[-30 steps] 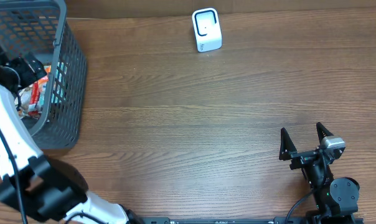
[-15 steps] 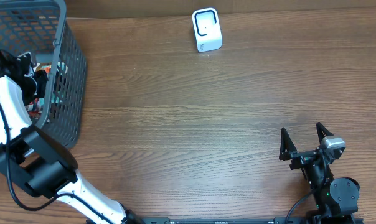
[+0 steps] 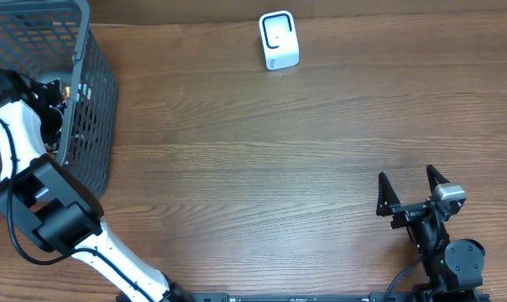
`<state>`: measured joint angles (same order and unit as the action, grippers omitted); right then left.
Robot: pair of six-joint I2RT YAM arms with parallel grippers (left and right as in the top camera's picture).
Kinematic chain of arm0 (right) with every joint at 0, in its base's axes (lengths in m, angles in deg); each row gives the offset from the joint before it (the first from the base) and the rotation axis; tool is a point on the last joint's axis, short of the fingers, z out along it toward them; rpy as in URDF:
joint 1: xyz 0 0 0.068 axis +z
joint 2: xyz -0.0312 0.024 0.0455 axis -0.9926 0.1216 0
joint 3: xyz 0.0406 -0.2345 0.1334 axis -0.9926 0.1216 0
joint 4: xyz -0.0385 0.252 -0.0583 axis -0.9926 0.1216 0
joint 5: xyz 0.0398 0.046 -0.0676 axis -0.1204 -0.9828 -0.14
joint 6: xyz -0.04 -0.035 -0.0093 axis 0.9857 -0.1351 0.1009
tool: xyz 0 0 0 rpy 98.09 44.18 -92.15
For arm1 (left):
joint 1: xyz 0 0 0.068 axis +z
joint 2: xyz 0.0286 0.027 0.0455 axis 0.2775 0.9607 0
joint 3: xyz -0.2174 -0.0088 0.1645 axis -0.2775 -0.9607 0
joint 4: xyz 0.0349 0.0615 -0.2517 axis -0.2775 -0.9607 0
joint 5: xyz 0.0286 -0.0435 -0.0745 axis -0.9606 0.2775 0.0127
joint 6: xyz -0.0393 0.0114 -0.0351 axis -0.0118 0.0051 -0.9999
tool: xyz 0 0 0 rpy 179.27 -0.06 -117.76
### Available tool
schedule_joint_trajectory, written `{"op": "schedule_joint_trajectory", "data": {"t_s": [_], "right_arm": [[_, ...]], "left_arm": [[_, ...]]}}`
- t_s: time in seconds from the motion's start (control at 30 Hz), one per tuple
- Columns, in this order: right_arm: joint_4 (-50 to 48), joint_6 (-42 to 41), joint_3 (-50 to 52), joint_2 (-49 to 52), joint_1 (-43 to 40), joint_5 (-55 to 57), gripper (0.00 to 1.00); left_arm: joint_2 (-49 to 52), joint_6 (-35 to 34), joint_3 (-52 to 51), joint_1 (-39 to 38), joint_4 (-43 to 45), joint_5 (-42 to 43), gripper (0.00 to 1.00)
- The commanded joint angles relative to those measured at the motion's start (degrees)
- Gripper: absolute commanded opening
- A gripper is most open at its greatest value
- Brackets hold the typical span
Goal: Scan the item barcode
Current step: 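Grasp a teal-and-orange snack packet in the basket with the left gripper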
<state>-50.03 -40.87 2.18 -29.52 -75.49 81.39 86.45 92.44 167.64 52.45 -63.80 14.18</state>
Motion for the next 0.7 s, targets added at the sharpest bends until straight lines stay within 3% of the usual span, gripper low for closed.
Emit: {"op": "schedule_joint_trajectory", "data": {"t_s": [0.0,0.3,0.67], "right_arm": [[-0.2,-0.2,0.6,-0.5,-0.3,-0.3,1.0],[-0.2,-0.2,0.6,-0.5,-0.3,-0.3,1.0],[-0.2,-0.2,0.6,-0.5,-0.3,-0.3,1.0]], "left_arm": [[0.9,0.7,1.0,-0.5,-0.1,0.4,0.56],[0.3,0.5,9.0,-0.5,-5.1,0.4,0.43],[-8.5,-6.4,21.3,-0.5,-9.8,0.3,0.42]]}}
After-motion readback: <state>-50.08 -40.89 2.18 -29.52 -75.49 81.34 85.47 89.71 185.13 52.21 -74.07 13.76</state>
